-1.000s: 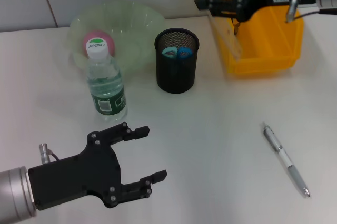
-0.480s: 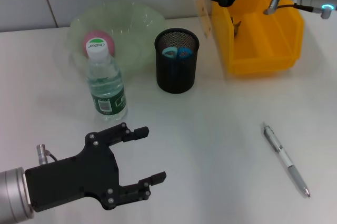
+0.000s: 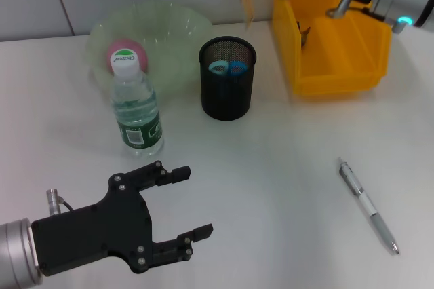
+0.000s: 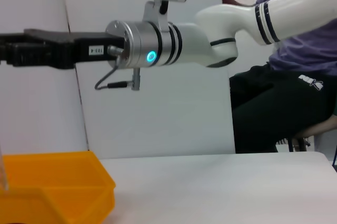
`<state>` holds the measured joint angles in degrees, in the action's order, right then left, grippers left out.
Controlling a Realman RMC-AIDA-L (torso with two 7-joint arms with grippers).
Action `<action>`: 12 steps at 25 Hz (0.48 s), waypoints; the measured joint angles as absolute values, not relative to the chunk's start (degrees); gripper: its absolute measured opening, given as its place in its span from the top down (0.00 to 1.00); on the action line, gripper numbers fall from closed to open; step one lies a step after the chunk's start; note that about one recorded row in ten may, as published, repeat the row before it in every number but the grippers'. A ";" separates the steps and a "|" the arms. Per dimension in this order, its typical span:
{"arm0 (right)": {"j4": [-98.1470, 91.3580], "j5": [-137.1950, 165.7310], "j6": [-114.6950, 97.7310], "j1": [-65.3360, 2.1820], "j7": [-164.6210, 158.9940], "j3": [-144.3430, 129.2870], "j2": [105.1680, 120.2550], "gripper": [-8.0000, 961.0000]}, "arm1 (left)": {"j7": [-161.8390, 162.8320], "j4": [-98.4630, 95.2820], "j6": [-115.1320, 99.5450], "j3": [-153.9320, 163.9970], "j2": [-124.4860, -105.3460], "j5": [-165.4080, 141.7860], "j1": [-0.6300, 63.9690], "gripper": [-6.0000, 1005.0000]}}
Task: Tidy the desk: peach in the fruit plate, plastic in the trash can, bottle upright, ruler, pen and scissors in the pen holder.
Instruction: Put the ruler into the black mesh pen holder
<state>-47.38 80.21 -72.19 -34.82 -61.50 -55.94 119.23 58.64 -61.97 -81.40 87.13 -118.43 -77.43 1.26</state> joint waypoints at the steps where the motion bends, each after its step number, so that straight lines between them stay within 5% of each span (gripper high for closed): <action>1: -45.96 79.73 -72.17 -35.11 -60.37 -55.95 119.26 0.59 | 58.64 -61.97 -81.42 87.12 -118.43 -77.43 1.25 0.22; 12: -30.25 72.62 -72.10 -38.21 -45.46 -55.76 119.33 0.59 | 58.48 -61.91 -81.93 87.10 -118.39 -77.73 1.35 0.22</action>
